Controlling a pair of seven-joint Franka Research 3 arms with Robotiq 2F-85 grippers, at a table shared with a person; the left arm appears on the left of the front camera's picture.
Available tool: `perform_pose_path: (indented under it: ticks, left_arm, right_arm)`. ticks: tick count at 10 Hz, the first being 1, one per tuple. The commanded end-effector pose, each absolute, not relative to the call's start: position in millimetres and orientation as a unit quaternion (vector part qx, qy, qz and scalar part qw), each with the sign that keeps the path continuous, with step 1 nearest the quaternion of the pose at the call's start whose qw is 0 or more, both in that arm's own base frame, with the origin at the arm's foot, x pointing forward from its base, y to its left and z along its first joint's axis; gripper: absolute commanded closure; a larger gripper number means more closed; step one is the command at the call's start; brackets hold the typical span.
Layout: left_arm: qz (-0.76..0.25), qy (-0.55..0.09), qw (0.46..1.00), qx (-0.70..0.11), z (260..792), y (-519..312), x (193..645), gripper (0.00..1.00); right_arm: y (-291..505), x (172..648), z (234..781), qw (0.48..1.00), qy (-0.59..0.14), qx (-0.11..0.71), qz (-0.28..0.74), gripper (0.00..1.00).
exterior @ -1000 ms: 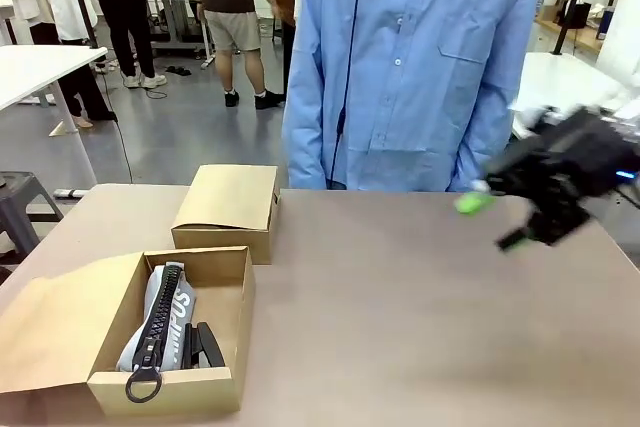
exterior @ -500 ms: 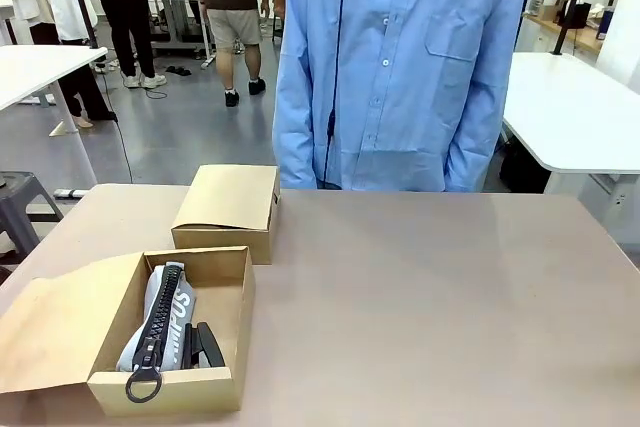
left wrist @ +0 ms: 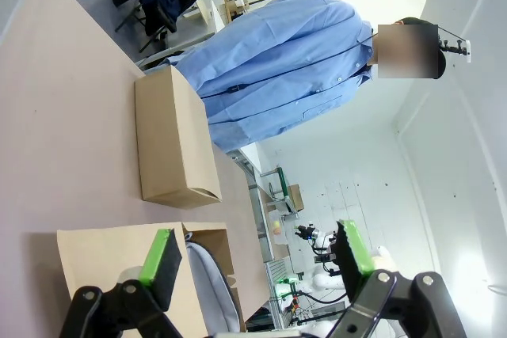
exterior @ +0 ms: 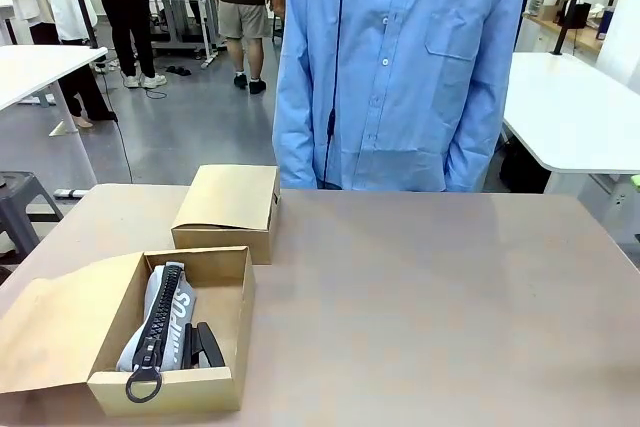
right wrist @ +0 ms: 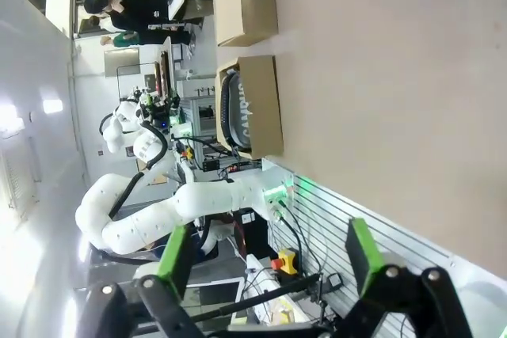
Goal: Place items inside the box.
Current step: Pick up a Pencil pouch or Stapler and place it inside the Mailer Box closest to the robot, then close the lid of the Mailer Box closest to the robot.
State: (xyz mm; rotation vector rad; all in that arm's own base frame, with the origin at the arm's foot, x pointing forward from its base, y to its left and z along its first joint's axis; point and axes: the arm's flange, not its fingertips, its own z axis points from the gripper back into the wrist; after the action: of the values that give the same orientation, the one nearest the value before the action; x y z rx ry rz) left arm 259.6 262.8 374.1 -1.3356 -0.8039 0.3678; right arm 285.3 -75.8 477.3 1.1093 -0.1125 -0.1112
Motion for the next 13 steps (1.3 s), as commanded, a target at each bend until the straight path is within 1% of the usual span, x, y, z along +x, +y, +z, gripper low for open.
perform_pose_path:
  ticks: [1, 6, 7, 8, 9, 10, 11, 12, 13]
  left_arm:
    - [0.158, -0.372, 0.69, -0.6, 375.0, 260.9, 260.5, 0.0]
    - [0.158, -0.372, 0.69, -0.6, 375.0, 260.9, 260.5, 0.0]
    - [0.165, -0.36, 0.696, -0.599, 374.1, 262.8, 259.6, 0.0]
    - [0.045, -0.376, 0.677, -0.631, 402.1, 224.7, 267.0, 0.0]
    - [-0.055, -0.373, 0.67, -0.64, 424.5, 184.1, 274.0, 0.0]
    - [-0.17, -0.388, 0.646, -0.635, 443.5, 144.2, 275.3, 0.0]
    - [-0.263, -0.423, 0.632, -0.593, 453.7, 120.4, 276.5, 0.0]
    - [-0.331, -0.479, 0.632, -0.511, 453.3, 113.9, 277.1, 0.0]
    - [-0.346, -0.496, 0.632, -0.484, 446.0, 119.9, 279.0, 0.0]
  right_arm:
    - [-80.4, 283.0, 482.7, 0.841, -0.057, 0.535, -0.061, 0.0]
    - [-80.4, 283.0, 482.7, 0.841, -0.057, 0.535, -0.061, 0.0]
    - [-80.4, 283.0, 482.7, 0.841, -0.057, 0.535, -0.061, 0.0]
    - [-80.4, 283.0, 482.7, 0.841, -0.057, 0.535, -0.061, 0.0]
    - [-80.4, 283.0, 482.7, 0.841, -0.057, 0.535, -0.061, 0.0]
    - [-80.4, 283.0, 482.7, 0.841, -0.057, 0.535, -0.061, 0.0]
    - [-80.4, 283.0, 482.7, 0.841, -0.057, 0.535, -0.061, 0.0]
    - [-80.4, 283.0, 482.7, 0.841, -0.057, 0.535, -0.061, 0.0]
    - [-80.4, 283.0, 482.7, 0.841, -0.057, 0.535, -0.061, 0.0]
